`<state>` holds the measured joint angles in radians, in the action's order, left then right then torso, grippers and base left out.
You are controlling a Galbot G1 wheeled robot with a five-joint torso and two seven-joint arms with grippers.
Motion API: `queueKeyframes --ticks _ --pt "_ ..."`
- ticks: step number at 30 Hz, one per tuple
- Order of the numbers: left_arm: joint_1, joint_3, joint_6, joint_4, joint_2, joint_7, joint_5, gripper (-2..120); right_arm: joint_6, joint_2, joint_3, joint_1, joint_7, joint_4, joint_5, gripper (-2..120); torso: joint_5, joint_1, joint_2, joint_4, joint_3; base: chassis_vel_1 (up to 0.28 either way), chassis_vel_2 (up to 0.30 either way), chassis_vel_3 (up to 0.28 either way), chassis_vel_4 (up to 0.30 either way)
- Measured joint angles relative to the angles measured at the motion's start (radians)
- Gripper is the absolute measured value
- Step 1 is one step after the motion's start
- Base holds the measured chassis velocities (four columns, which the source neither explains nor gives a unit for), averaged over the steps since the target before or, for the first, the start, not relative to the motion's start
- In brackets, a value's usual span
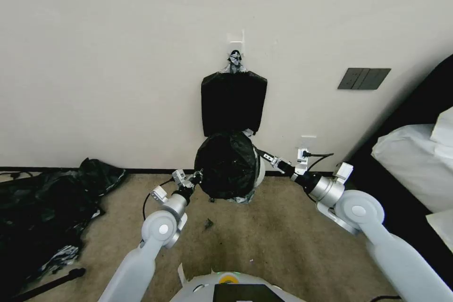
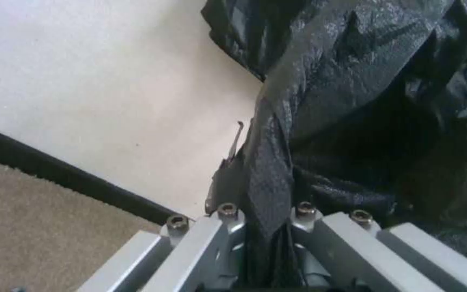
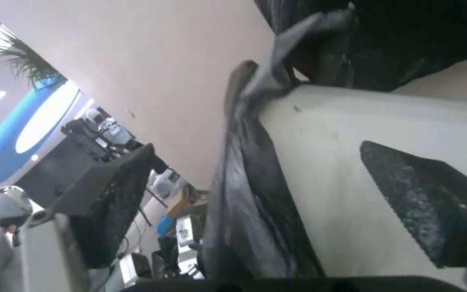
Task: Place a trash bag onto the trash bin.
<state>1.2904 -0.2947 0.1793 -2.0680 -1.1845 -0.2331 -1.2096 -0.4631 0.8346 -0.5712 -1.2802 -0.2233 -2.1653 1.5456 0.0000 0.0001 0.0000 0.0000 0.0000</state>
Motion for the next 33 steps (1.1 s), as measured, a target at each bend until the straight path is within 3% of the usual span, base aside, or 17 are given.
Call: queueKeyframes --ticks 5,26,33 --pt "-0.005 0.0 0.001 -0.001 0.001 -0.004 -0.006 1 0.0 0.008 0.007 -0.001 0.001 -0.007 -0.001 82 0.0 0.0 0.0 0.0 0.0 0.0 0.0 0.0 0.0" --pt "-0.009 0.004 0.005 0.007 0.004 -0.009 -0.006 1 0.002 0.022 0.019 0.006 0.026 -0.022 0.009 2 0.0 0.0 0.0 0.0 0.0 0.0 0.0 0.0 0.0" --pt "-0.01 0.006 0.006 0.009 0.002 -0.01 -0.004 1 0.004 0.027 0.023 0.008 0.04 -0.023 0.016 0 0.0 0.0 0.0 0.0 0.0 0.0 0.0 0.0 0.0"
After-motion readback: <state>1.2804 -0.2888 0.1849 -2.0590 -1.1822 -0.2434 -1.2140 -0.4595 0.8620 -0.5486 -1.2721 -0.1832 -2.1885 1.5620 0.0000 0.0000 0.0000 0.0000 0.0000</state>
